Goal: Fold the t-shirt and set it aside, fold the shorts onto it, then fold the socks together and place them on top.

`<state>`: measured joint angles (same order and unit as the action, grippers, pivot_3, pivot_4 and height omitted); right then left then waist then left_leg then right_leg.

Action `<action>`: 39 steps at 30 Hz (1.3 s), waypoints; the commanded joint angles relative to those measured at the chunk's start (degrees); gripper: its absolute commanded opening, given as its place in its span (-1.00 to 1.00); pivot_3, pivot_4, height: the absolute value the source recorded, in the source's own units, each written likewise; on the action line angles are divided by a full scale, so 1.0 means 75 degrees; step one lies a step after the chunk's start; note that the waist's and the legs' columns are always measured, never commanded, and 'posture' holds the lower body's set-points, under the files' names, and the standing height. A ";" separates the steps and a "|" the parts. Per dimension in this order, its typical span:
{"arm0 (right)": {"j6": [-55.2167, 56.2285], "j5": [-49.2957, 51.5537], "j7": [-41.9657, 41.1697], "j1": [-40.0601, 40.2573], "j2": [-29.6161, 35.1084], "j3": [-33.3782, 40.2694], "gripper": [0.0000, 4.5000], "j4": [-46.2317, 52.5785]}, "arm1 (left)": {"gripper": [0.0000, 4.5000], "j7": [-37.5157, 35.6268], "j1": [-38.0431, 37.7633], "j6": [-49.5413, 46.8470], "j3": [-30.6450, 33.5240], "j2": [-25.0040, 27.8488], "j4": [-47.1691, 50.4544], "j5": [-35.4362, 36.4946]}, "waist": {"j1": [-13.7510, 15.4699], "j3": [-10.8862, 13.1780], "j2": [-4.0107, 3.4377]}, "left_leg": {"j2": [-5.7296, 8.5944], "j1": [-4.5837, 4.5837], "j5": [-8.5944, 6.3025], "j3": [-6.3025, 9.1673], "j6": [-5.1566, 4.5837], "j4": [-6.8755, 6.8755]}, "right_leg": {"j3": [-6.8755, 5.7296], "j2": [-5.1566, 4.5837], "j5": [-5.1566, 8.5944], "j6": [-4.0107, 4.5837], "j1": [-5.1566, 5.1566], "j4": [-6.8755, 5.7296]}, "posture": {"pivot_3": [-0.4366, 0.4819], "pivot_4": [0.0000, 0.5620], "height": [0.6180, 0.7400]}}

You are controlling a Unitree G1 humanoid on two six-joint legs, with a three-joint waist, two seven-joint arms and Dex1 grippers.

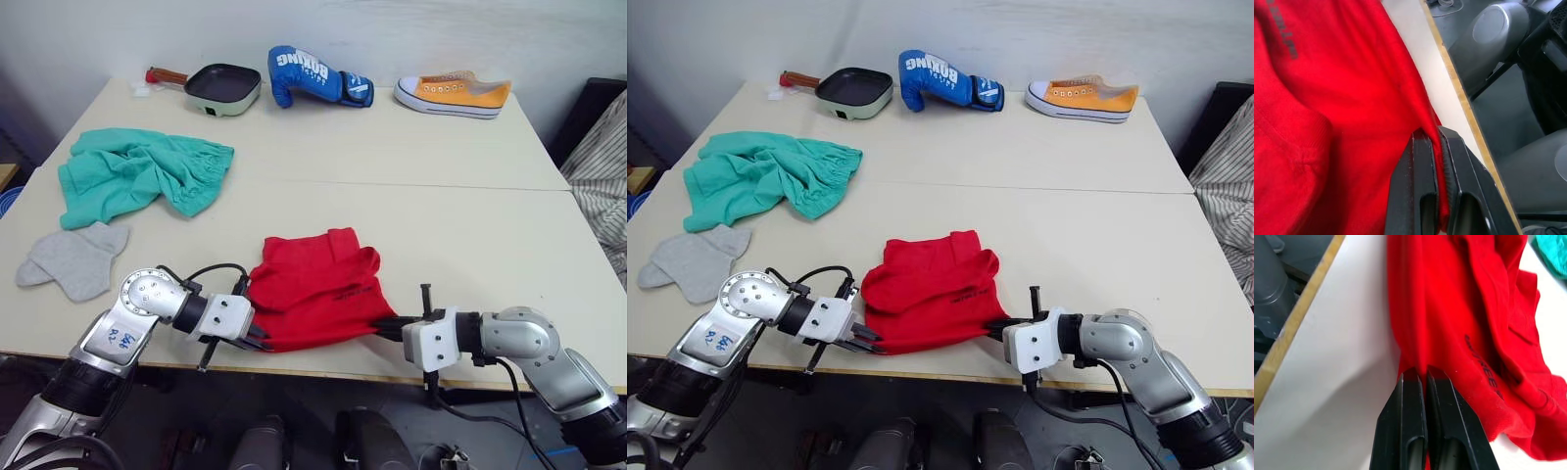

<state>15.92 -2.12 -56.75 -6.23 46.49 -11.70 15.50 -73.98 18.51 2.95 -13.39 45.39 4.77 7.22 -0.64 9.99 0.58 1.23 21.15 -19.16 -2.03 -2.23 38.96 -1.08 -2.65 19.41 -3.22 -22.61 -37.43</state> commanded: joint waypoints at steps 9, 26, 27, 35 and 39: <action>-0.1623 0.1830 -0.0374 0.1058 0.0405 0.0745 0.24 0.1238 | 0.05 -0.0196 -0.0981 -0.1779 0.0863 0.0200 0.0488 0.1752 | 0.0030 0.0002 -0.0001 | -0.0003 0.0002 -0.0001 0.0000 0.0000 -0.0008 | -0.0001 0.0000 0.0000 0.0000 -0.0002 -0.0001 | -0.05 -0.47 1.00; -0.5578 0.2537 0.1304 -0.0006 -0.0553 0.0109 -0.98 0.1066 | -1.00 0.0474 0.0474 -0.1645 0.0192 -0.0808 -0.1274 0.0812 | 0.0071 0.0001 -0.0004 | 0.0001 0.0018 -0.0002 0.0006 0.0002 -0.0021 | -0.0003 -0.0002 0.0001 0.0001 -0.0019 0.0011 | -0.05 -0.47 1.00; -0.5657 0.2438 0.1347 -0.0005 -0.0562 0.0048 -0.98 0.1043 | -1.00 0.0626 0.0626 -0.1487 0.0150 -0.0921 -0.1560 0.0617 | 0.0074 0.0001 -0.0003 | 0.0001 0.0018 -0.0002 0.0006 0.0002 -0.0020 | -0.0003 -0.0002 0.0001 0.0001 -0.0020 0.0004 | -0.05 -0.47 1.00; -0.5315 0.1732 0.1313 0.0143 -0.0526 -0.0215 -0.98 0.0855 | -1.00 0.1470 0.2294 -0.2902 0.0955 -0.1889 -0.2937 0.1204 | 0.0083 -0.0004 0.0010 | 0.0002 0.0011 -0.0004 0.0007 -0.0003 0.0005 | -0.0004 -0.0002 -0.0001 -0.0002 -0.0004 0.0000 | -0.05 -0.47 1.00; -0.5256 0.1702 0.1363 0.0179 -0.0631 -0.0200 -0.98 0.0856 | -1.00 0.1805 0.3088 -0.3309 0.1185 -0.2215 -0.4093 0.1166 | 0.0070 -0.0005 0.0009 | 0.0002 0.0013 -0.0002 0.0007 0.0001 0.0003 | -0.0006 0.0001 -0.0002 -0.0004 -0.0006 -0.0009 | -0.05 -0.47 1.00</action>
<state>-22.86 11.84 -46.68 -5.84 41.99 -12.69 22.55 -62.07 40.07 -20.46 -6.28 29.54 -22.47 15.46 -0.12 9.95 0.64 1.25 21.22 -19.17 -1.98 -2.22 38.99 -1.13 -2.64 19.40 -3.25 -22.66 -37.50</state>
